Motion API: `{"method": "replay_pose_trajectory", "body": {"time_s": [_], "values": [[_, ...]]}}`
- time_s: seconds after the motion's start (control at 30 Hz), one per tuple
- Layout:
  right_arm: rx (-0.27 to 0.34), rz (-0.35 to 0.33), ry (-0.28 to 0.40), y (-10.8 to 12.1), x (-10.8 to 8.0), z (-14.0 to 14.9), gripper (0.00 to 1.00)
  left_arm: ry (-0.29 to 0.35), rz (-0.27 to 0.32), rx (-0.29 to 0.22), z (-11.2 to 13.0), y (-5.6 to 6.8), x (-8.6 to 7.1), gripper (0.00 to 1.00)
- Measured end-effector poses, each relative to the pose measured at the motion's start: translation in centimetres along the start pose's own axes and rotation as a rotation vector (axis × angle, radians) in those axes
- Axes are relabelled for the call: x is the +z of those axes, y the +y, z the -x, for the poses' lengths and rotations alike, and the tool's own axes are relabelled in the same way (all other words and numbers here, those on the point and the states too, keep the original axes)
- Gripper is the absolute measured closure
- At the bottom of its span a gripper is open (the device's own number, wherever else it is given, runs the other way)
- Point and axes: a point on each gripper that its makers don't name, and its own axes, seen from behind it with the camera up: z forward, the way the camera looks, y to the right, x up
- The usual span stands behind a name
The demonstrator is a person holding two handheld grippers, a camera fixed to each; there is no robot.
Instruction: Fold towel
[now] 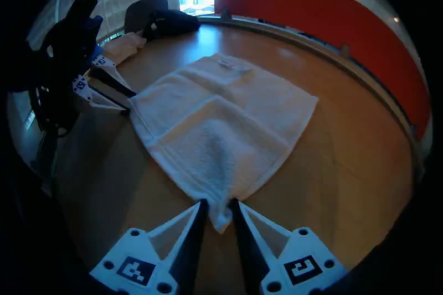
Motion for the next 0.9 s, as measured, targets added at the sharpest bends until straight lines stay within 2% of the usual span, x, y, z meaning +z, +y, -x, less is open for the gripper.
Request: {"method": "replay_pose_trajectory", "body": {"time_s": [0.1,0.17,0.23,0.3,0.57,0.9], "values": [[0.004,-0.003,0.001,-0.2,-0.1,-0.1,0.72,-0.001,-0.002,-0.004,0.0,0.0,0.0,0.51],[0.008,-0.009,0.003,-0.3,-0.2,-0.2,0.78,-0.002,-0.006,-0.005,0.0,-0.1,0.0,0.67],[0.012,-0.02,0.006,-0.7,-0.2,-0.4,0.82,-0.004,-0.016,-0.016,0.0,-0.2,0.0,0.79],[0.014,-0.022,0.006,-0.8,-0.3,-0.6,0.85,-0.005,-0.023,-0.024,-0.1,-0.2,0.0,0.82],[-0.005,-0.005,0.011,-0.9,-0.4,-0.9,0.88,-0.003,-0.029,-0.038,-0.1,-0.1,0.0,0.83],[0.005,0.004,0.037,-0.6,-1.2,-2.1,0.9,0.007,-0.021,-0.063,-0.9,0.5,-0.8,0.84]]}}
